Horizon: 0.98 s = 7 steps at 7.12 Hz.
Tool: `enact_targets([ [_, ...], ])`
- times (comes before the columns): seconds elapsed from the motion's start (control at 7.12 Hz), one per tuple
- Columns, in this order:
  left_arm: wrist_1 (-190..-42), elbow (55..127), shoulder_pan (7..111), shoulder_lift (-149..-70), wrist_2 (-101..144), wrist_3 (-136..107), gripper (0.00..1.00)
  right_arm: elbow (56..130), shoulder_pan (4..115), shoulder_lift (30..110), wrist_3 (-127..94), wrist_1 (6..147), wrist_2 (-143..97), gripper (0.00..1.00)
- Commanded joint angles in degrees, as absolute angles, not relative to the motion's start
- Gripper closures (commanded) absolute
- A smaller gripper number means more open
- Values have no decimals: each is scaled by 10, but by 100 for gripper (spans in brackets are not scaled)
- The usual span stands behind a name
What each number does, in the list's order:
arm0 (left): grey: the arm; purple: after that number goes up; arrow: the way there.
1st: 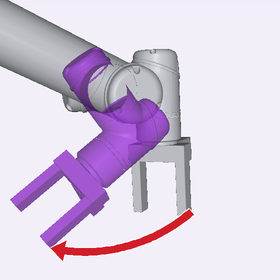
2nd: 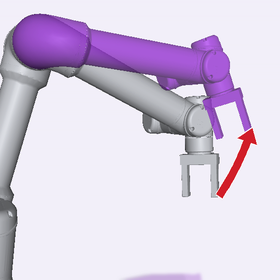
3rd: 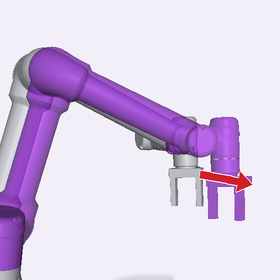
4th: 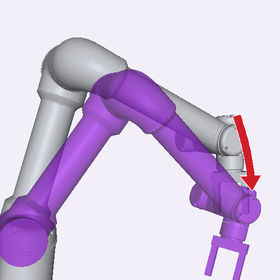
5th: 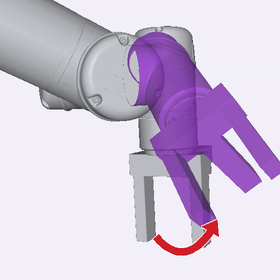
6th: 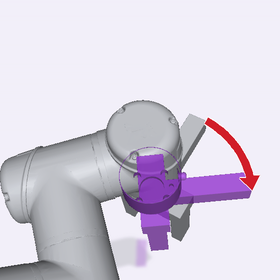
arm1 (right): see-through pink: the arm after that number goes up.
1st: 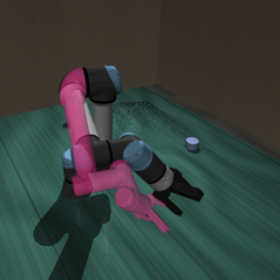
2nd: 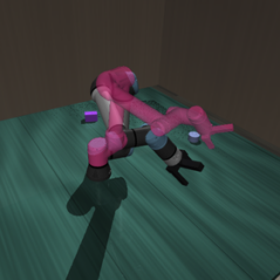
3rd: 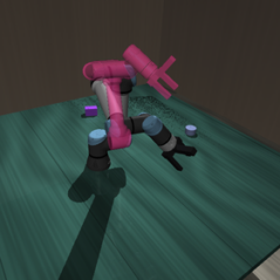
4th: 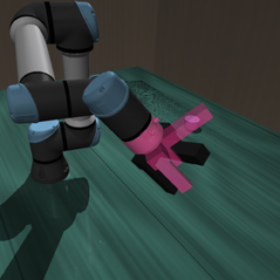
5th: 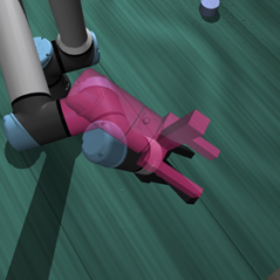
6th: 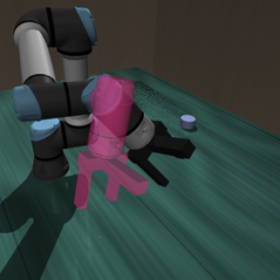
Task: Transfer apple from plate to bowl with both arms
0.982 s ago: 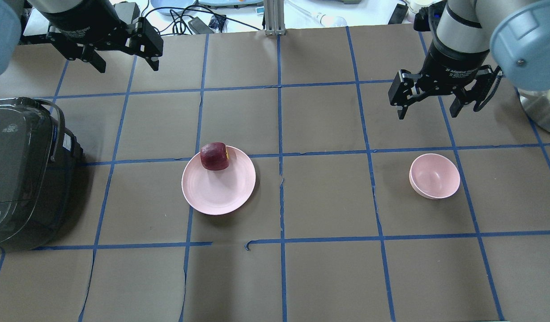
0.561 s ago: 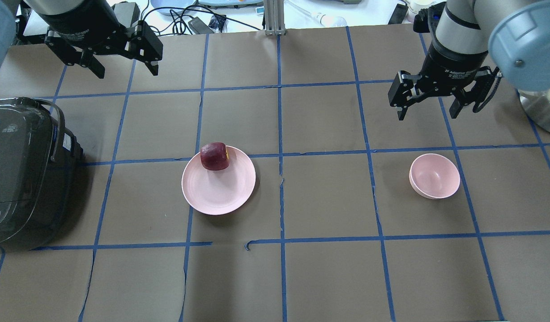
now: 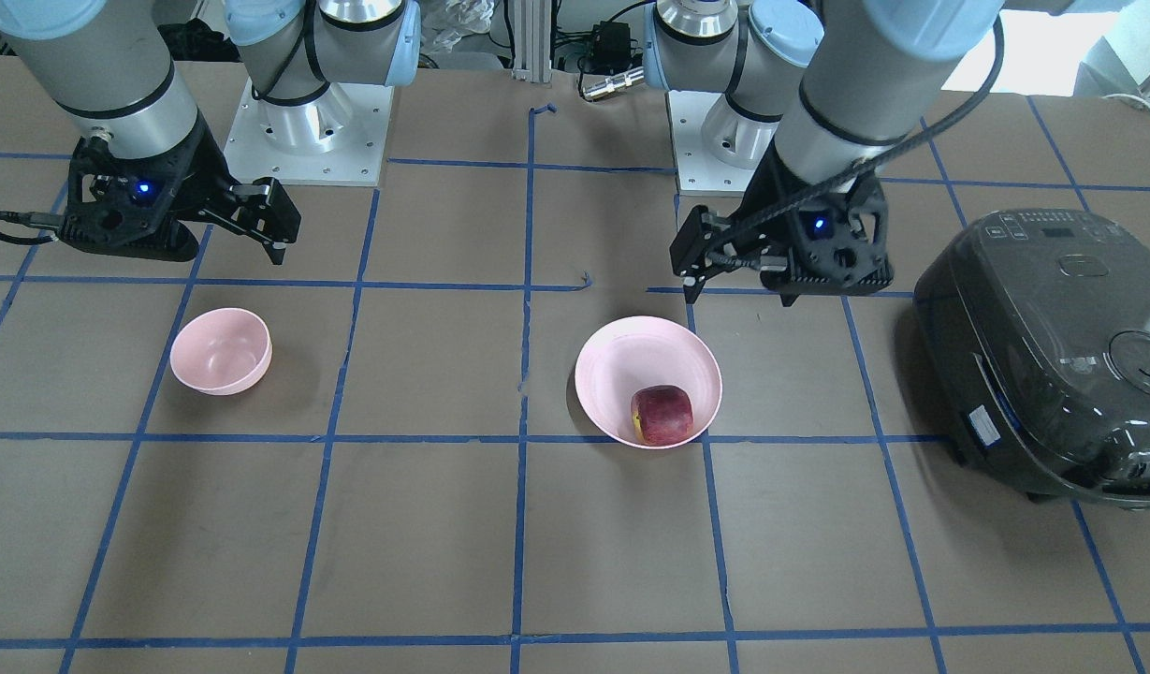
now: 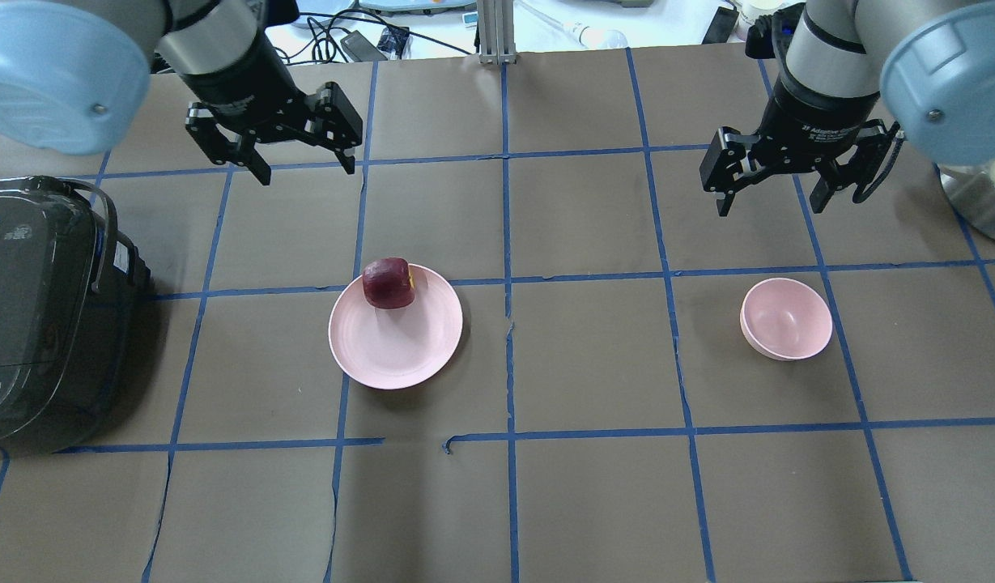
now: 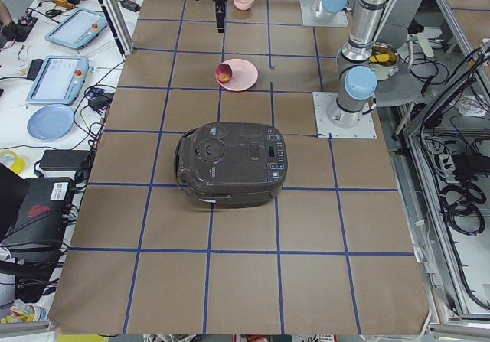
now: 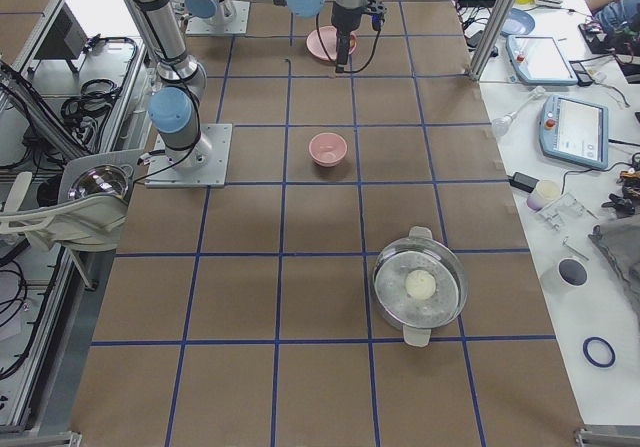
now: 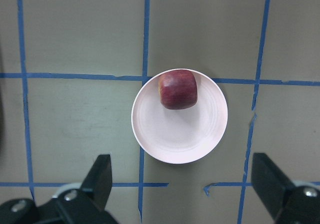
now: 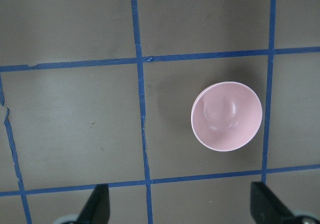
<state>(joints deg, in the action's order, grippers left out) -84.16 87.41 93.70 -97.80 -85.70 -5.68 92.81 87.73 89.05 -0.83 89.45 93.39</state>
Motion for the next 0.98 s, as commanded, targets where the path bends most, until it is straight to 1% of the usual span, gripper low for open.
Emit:
enact_targets([
  [0.0,-724,943,958,-1026,-858,-73,0,927,877,889,-8,896,933,0],
  [0.28,-669,982,958,-1052,-858,-85,0,927,875,886,-6,896,934,0],
  [0.56,-645,997,956,-1064,-858,-94,0,927,872,883,10,897,933,0],
  [0.7,-603,998,956,-1083,-854,-103,0,927,867,881,14,896,934,0],
  [0.84,-594,1003,956,-1095,-858,-102,0,927,865,881,15,896,934,0],
])
